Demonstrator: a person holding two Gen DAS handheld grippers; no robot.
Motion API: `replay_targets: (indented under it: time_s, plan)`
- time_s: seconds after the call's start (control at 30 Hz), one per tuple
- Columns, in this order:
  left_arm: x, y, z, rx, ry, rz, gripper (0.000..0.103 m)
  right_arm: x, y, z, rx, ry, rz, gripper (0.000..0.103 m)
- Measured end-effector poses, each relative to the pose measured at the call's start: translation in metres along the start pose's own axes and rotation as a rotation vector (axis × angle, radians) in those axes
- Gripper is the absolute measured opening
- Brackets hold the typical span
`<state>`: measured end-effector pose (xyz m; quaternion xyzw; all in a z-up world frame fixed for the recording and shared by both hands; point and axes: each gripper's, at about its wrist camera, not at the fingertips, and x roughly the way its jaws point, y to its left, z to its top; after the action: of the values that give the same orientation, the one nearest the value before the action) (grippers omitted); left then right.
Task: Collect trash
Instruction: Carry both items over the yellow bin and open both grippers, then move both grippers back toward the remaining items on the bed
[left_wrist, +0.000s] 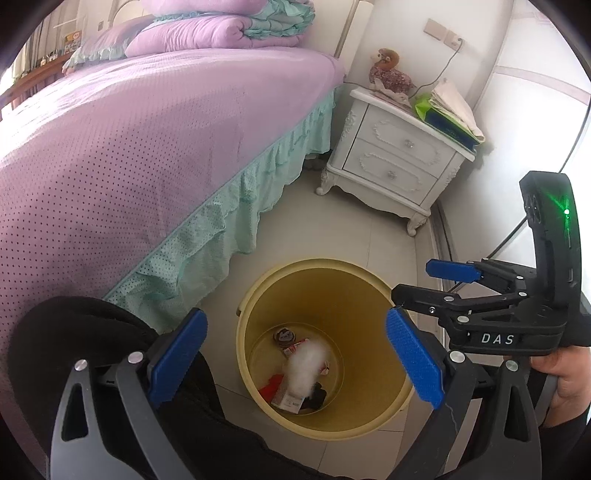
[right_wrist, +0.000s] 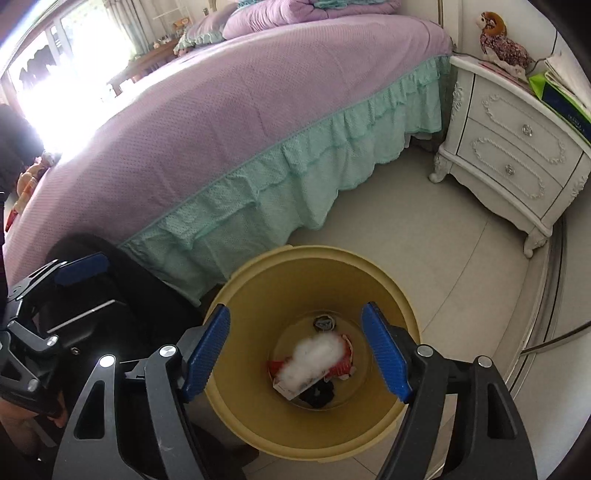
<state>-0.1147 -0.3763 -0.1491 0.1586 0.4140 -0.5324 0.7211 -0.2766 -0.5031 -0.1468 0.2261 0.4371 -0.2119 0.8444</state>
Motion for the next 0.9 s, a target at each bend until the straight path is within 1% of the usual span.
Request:
replay_targets:
  time_s: [0.13, 0.27, 0.37, 0.5, 0.63, 0.8, 0.87, 0.9]
  plan:
    - [-0.005, -0.001, 0.002, 0.003, -0.012, 0.0, 0.097, 0.001, 0.003, 0.001, -0.011, 0.011, 0.009, 0.072]
    - [-0.01, -0.001, 0.003, 0.005, -0.022, -0.003, 0.097, -0.003, 0.007, 0.003, -0.018, 0.0, 0.017, 0.072]
    - [-0.017, -0.001, 0.004, 0.004, -0.034, 0.002, 0.097, -0.013, 0.013, 0.007, -0.026, -0.046, 0.031, 0.072]
    - [-0.034, 0.006, 0.006, -0.008, -0.071, 0.034, 0.097, -0.03, 0.028, 0.016, -0.068, -0.128, 0.062, 0.072]
    - [-0.064, 0.023, 0.006, -0.032, -0.129, 0.114, 0.097, -0.049, 0.058, 0.03, -0.146, -0.234, 0.146, 0.072]
    - [-0.116, 0.064, 0.004, -0.122, -0.202, 0.282, 0.097, -0.061, 0.109, 0.054, -0.235, -0.337, 0.31, 0.074]
    - [-0.138, 0.082, 0.001, -0.167, -0.236, 0.346, 0.098, -0.062, 0.135, 0.064, -0.277, -0.364, 0.375, 0.079]
    - [-0.148, 0.091, -0.001, -0.188, -0.251, 0.375, 0.098, -0.062, 0.151, 0.069, -0.305, -0.379, 0.403, 0.08]
